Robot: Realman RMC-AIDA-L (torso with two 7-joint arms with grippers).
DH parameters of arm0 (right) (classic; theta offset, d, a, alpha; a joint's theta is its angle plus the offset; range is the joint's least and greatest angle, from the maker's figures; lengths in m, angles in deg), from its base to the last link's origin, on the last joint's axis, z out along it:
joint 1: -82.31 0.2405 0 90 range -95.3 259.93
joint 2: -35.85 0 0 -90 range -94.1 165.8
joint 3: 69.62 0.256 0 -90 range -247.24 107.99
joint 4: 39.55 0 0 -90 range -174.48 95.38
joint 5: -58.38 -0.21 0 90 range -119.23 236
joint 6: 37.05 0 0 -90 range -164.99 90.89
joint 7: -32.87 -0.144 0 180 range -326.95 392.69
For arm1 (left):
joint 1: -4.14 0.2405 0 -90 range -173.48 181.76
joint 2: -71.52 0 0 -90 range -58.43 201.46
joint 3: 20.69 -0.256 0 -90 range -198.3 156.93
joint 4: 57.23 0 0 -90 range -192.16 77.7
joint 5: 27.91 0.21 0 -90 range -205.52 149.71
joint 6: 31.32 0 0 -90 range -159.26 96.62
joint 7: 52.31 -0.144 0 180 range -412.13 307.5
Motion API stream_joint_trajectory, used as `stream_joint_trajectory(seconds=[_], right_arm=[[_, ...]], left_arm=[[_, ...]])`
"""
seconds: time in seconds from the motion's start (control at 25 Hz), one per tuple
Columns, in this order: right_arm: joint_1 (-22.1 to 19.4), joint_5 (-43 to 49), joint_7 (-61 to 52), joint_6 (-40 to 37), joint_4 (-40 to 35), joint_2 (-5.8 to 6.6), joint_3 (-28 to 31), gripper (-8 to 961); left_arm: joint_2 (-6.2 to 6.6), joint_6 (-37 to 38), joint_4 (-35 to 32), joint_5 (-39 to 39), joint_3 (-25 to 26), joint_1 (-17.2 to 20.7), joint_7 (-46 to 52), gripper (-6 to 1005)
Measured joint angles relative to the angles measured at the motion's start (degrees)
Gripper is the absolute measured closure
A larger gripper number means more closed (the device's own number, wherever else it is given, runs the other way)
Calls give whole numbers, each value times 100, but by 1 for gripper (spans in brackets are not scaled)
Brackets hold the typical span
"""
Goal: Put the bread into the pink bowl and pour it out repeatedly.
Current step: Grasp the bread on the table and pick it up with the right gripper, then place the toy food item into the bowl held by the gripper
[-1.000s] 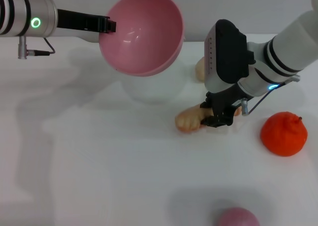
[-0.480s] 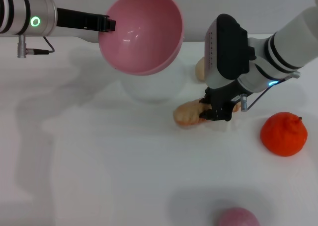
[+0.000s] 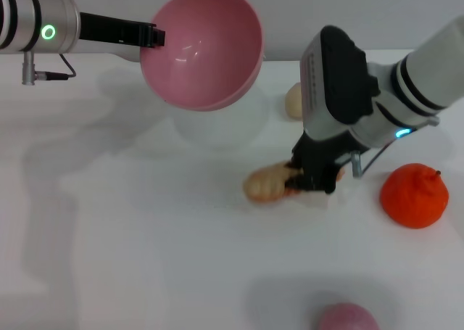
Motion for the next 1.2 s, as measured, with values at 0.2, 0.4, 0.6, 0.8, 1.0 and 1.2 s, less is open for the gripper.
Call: stream_joint_trajectory(seconds=[0.2, 0.4, 0.6, 0.8, 1.0, 1.2], right_arm=[[-268, -339, 393, -621, -391, 0, -206, 769], [-546, -825, 814, -1404, -959, 10, -223, 773], [-875, -1342, 1142, -2131, -1660, 33, -108, 775], [-1116, -1920, 1510, -2764, -2187, 37, 166, 783], [-1320, -2407, 1742, -3099, -2626, 44, 441, 790], [-1464, -2904, 2088, -3472, -2936, 45, 737, 795]], left_arm=[[8, 9, 29, 9, -1, -22, 0, 953], [15, 5, 36, 17, -2, -27, -1, 954], [19, -6, 43, 28, -13, -16, -2, 954], [4, -10, 95, 28, -17, -14, -43, 954], [0, -10, 186, 28, -76, -32, -67, 954], [-15, -16, 191, 26, -91, -27, -127, 954]])
